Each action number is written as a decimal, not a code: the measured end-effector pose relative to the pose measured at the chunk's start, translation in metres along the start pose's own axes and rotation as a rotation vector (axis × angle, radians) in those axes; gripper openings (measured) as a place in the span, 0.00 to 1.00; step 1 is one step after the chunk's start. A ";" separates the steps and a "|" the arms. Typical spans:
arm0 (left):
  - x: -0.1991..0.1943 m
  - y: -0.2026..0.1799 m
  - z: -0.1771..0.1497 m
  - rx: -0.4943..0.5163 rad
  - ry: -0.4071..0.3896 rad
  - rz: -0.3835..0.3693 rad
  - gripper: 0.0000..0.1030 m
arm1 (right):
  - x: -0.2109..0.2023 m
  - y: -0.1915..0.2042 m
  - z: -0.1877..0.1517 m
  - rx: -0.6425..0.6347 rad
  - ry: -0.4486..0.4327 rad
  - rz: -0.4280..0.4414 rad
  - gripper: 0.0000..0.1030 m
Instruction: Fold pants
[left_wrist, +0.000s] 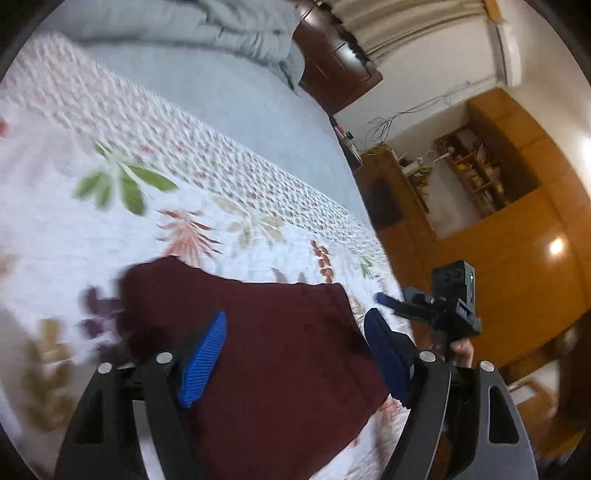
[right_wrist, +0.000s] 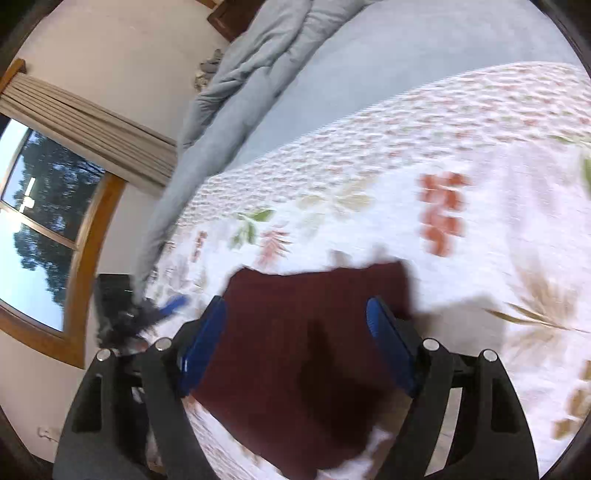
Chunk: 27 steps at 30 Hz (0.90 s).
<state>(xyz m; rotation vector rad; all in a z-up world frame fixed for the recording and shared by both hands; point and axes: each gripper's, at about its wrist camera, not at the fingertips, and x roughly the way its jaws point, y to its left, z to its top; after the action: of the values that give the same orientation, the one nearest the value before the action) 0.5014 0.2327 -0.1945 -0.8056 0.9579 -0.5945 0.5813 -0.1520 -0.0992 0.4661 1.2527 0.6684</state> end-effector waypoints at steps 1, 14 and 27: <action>0.010 0.009 0.003 -0.029 0.003 0.008 0.75 | 0.014 -0.004 0.004 0.011 0.024 0.016 0.75; -0.033 0.003 -0.080 -0.037 -0.042 -0.158 0.67 | -0.010 0.004 -0.066 0.053 0.028 0.227 0.53; -0.023 0.043 -0.147 -0.176 -0.044 -0.209 0.80 | -0.013 -0.021 -0.132 0.095 0.071 0.226 0.51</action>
<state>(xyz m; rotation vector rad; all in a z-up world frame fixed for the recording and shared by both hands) 0.3650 0.2259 -0.2681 -1.0813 0.8996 -0.6761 0.4566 -0.1811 -0.1381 0.6745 1.3144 0.8243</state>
